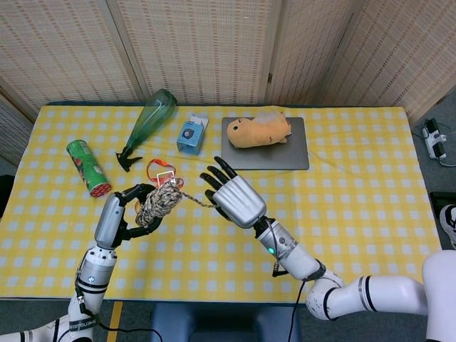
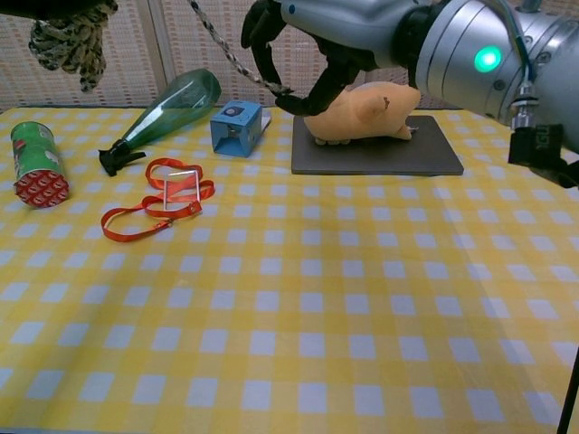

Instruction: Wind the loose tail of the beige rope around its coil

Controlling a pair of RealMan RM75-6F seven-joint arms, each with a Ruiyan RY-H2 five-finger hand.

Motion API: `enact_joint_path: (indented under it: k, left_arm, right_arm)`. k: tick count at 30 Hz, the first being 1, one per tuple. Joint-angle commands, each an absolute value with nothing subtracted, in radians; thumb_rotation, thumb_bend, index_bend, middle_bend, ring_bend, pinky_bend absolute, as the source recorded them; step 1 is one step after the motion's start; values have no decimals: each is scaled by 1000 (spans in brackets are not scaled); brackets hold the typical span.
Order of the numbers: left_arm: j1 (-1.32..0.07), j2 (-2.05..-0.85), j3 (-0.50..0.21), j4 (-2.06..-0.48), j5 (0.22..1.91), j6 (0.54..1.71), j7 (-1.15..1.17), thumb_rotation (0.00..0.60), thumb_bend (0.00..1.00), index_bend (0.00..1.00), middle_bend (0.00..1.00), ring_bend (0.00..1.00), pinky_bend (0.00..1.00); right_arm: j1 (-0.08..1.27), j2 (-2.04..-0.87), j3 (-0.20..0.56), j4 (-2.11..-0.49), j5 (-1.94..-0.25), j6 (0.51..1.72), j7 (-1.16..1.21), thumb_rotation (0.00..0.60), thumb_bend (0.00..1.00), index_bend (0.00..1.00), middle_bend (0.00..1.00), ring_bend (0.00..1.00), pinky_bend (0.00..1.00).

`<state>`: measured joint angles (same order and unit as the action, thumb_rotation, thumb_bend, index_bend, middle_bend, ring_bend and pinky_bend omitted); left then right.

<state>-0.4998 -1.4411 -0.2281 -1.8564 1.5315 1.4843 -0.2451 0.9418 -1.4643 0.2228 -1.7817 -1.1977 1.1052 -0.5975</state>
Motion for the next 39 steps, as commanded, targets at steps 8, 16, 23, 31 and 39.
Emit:
enact_joint_path:
  k: [8, 16, 23, 31, 39]
  left_arm:
    - [-495, -1450, -232, -1745, 1521, 1479, -47, 600, 529, 622, 617, 563, 649]
    - [-482, -1418, -225, -1736, 1467, 1444, 69, 600, 528, 626, 616, 557, 643]
    - [-466, -1394, -231, -1745, 1441, 1444, 79, 600, 529, 626, 616, 556, 641]
    - [-459, -1393, -238, -1743, 1438, 1450, 62, 600, 529, 624, 617, 554, 637]
    - [-454, -1398, -241, -1738, 1443, 1458, 53, 600, 529, 622, 617, 554, 634]
  right_arm:
    - [839, -1352, 182, -1879, -1226, 1175, -549, 600, 426, 0, 12, 63, 14]
    - [675, -1220, 91, -1931, -1317, 1307, -477, 600, 427, 0, 0, 60, 11]
    - [508, -1123, -1, -1909, -1390, 1426, -353, 600, 426, 0, 0, 29, 9]
    - [335, -1097, -97, -1848, -1439, 1513, -257, 600, 256, 0, 0, 0, 0]
    - [201, -1211, -99, -1683, -1498, 1652, -228, 600, 210, 0, 0, 0, 0]
